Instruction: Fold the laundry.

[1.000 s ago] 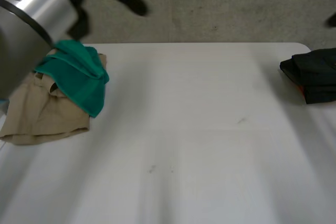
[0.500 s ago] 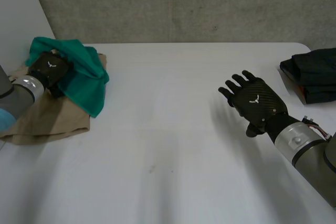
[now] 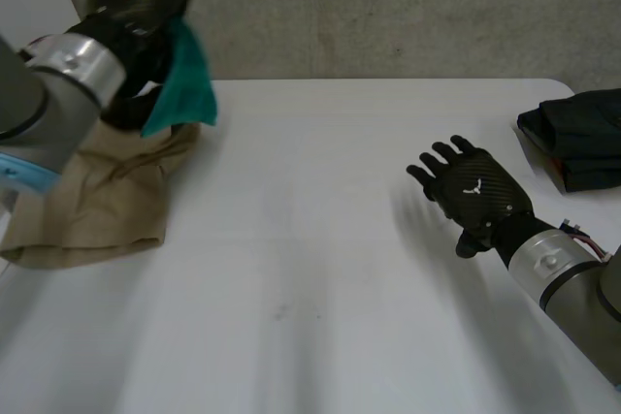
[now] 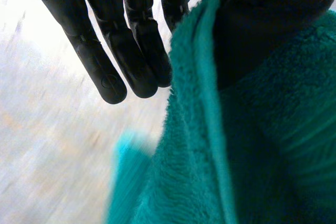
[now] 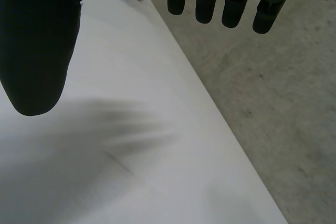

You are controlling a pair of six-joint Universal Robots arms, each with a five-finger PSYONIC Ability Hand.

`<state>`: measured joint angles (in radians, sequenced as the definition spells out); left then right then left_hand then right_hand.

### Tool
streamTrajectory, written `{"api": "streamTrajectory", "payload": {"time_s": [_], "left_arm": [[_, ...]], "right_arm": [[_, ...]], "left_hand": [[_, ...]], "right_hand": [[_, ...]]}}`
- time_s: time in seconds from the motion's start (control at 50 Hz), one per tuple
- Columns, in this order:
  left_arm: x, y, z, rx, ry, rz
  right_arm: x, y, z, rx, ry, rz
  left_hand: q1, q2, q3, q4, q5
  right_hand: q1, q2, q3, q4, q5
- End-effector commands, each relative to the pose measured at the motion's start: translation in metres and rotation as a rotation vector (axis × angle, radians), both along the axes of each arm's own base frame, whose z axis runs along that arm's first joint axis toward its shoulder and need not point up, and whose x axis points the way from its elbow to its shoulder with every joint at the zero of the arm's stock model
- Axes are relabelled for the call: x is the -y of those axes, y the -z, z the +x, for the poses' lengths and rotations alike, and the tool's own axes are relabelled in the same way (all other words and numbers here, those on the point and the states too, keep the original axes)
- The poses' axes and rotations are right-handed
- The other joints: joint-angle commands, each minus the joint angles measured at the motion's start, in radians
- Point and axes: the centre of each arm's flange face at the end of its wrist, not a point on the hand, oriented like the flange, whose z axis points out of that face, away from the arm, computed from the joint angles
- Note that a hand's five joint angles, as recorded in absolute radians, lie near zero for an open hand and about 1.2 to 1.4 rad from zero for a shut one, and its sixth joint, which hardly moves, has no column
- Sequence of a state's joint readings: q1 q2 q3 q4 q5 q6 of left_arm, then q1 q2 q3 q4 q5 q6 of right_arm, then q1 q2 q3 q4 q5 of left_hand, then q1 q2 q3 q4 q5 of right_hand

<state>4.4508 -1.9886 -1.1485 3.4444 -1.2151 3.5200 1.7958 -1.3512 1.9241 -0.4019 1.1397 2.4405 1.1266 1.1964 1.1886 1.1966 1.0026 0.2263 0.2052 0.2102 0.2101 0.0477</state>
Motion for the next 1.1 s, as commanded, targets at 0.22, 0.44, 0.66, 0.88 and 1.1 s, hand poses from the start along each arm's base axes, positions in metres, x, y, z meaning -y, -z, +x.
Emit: {"api": "streamTrajectory", "payload": {"time_s": [0.22,0.44,0.66,0.88,1.1], "left_arm": [[-0.159,0.112,-0.168,-0.031,0.535,0.378],[-0.161,0.086,-0.155,-0.062,0.458,0.334],[-0.12,0.042,-0.061,-0.02,0.186,0.264],[-0.106,0.088,-0.019,0.32,0.214,0.338],[-0.083,0.134,-0.022,0.376,0.264,0.454]], "right_arm": [[0.038,-0.016,-0.037,0.187,0.276,0.052],[0.048,-0.021,-0.05,0.225,0.325,0.065],[0.002,-0.042,-0.038,0.189,0.321,0.413],[-0.055,-0.03,-0.012,0.317,0.285,0.682],[-0.093,-0.009,0.025,0.32,0.187,0.612]], "left_hand": [[0.27,0.2,0.208,0.2,0.219],[-0.945,-1.015,-1.007,-1.015,-0.996],[-0.937,-1.006,-0.999,-1.007,-0.987],[-0.934,-1.003,-0.996,-1.004,-0.984],[-0.793,-0.863,-0.855,-0.863,-0.843]], "right_hand": [[-0.052,-0.031,-0.036,-0.036,-0.048],[-0.052,-0.031,-0.036,-0.036,-0.048],[-0.052,-0.031,-0.036,-0.036,-0.048],[-0.052,-0.031,-0.036,-0.036,-0.048],[-0.052,-0.031,-0.036,-0.036,-0.048]]}}
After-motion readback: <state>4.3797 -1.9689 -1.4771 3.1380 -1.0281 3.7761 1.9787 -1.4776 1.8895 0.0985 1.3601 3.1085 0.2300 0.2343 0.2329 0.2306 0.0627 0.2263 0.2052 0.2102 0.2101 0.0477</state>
